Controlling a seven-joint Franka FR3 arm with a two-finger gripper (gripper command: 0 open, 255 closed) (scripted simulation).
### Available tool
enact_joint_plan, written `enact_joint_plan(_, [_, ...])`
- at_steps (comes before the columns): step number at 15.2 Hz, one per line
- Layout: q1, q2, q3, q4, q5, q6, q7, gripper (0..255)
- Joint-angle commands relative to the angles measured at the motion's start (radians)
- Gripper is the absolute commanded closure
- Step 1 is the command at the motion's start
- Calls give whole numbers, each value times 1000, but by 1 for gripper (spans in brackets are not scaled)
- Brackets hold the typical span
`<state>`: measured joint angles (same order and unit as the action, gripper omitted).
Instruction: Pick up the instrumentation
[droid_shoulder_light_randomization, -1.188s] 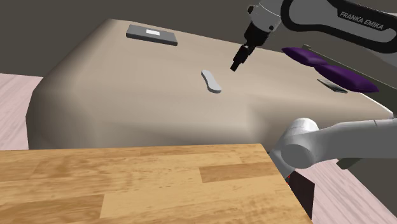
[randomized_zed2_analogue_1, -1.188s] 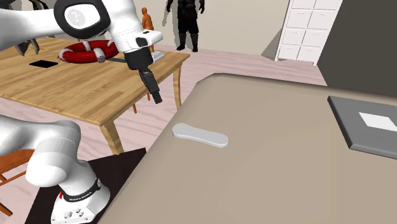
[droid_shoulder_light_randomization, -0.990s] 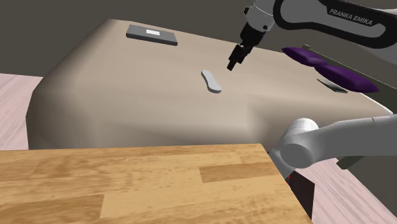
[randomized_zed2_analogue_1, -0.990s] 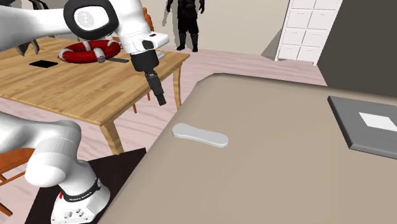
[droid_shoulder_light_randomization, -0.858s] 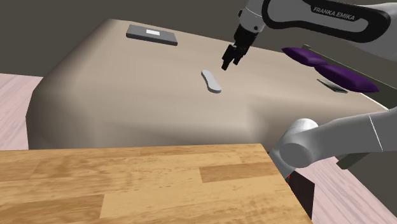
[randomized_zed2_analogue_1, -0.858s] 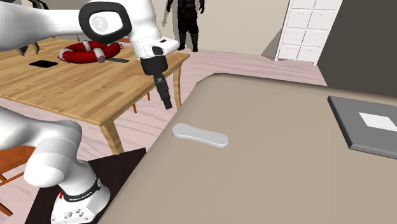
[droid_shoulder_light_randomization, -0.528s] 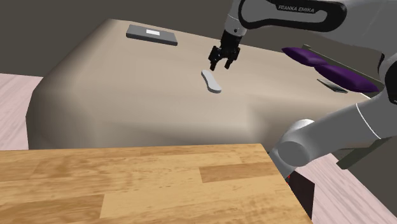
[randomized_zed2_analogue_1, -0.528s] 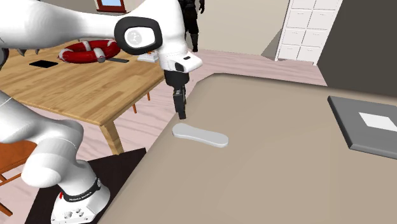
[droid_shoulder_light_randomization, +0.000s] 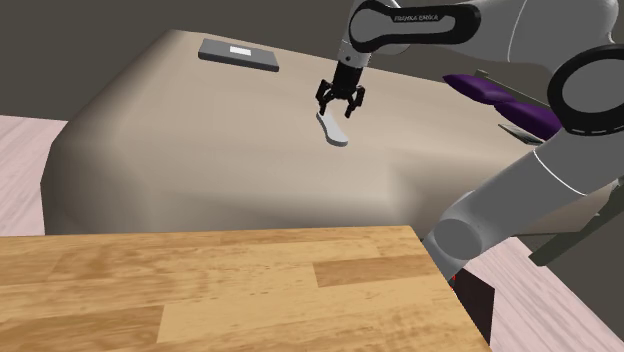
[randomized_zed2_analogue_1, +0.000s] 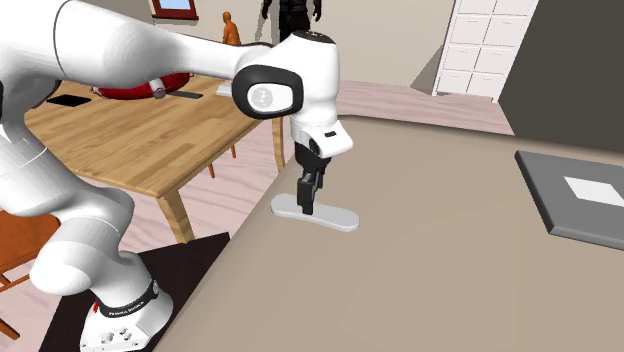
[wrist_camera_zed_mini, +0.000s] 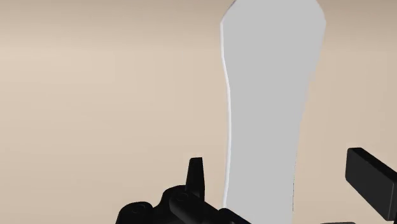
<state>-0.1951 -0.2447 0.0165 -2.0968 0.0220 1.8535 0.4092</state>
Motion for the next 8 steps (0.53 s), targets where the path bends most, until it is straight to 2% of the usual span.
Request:
enact_joint_plan(1, [-1,12,0,-16,2,26,7,0])
enact_joint_plan(5, [-1,22,0,-68,3,88,6,0])
enact_joint_plan(7, [-1,21,0,-68,3,88,6,0])
enact_joint_plan(8, [-1,21,1,-68,3,87,6,255])
